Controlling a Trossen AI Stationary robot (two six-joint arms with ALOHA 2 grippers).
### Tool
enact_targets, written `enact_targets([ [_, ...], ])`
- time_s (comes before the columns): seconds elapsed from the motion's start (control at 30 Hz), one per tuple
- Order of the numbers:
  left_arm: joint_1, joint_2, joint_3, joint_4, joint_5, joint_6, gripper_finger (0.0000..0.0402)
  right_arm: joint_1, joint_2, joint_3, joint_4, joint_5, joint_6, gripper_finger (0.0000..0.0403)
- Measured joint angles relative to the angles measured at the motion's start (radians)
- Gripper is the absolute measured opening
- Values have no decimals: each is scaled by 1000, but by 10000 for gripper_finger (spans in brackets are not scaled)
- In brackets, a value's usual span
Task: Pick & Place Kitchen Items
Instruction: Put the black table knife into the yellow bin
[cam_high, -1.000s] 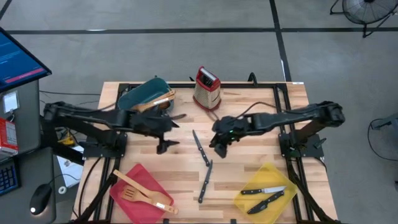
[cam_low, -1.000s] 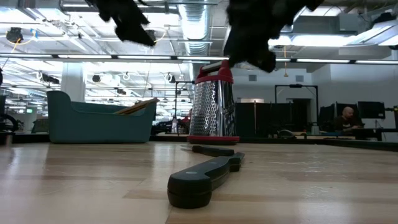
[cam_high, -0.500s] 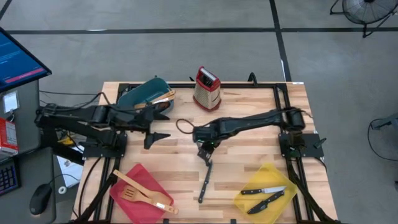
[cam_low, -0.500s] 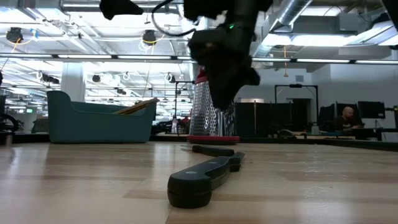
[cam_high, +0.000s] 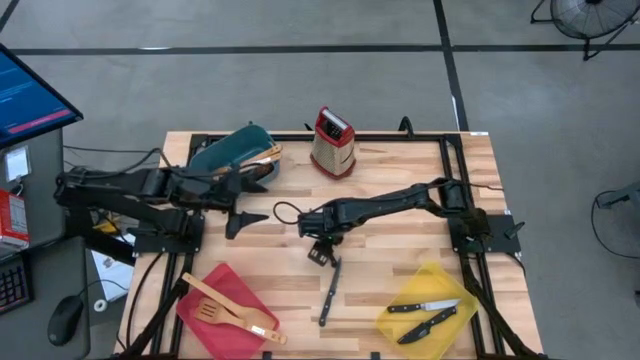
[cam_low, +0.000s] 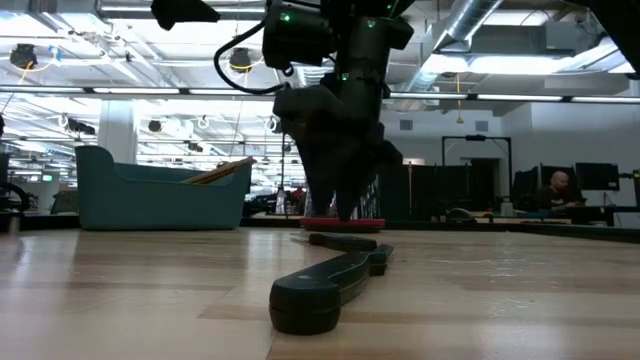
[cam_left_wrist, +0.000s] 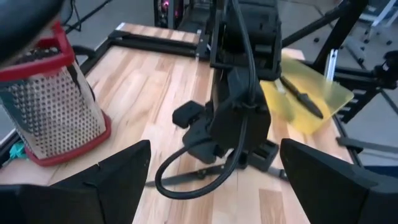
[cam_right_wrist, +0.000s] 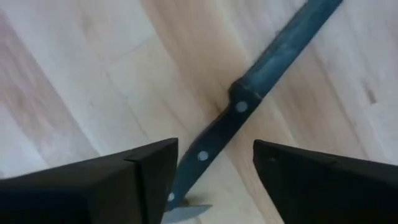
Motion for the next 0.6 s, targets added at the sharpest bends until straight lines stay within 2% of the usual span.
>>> enact_targets([
  [0.2, 0, -110, 0, -46, -3, -1, 336, -7, 0, -2, -1, 67, 10, 236],
  [0.5, 0, -246, -46, -121, -13, -53, 307, -6, 72, -8, 45, 32, 12, 230],
  [0.6, 0, -282, -77, -129, -64, -58, 298, -5, 88, -5, 40, 24, 29, 227],
])
